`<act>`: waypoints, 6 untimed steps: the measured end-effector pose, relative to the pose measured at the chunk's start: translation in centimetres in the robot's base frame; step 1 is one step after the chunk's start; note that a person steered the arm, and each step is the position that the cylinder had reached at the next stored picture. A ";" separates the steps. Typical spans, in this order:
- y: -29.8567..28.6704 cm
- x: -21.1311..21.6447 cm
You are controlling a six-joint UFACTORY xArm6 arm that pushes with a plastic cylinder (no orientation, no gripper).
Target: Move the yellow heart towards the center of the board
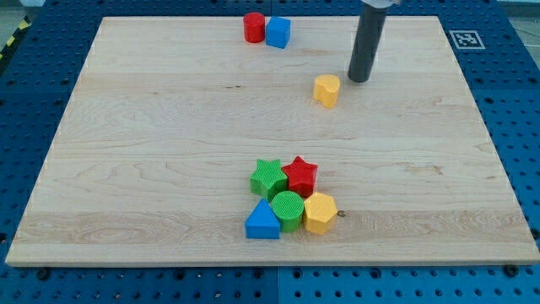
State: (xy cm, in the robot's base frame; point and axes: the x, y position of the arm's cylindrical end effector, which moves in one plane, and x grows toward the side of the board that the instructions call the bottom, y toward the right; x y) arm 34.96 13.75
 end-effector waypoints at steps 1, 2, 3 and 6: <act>-2.0 3.7; -3.3 3.6; -3.4 3.6; -3.7 0.7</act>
State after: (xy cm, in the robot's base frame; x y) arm 35.64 10.08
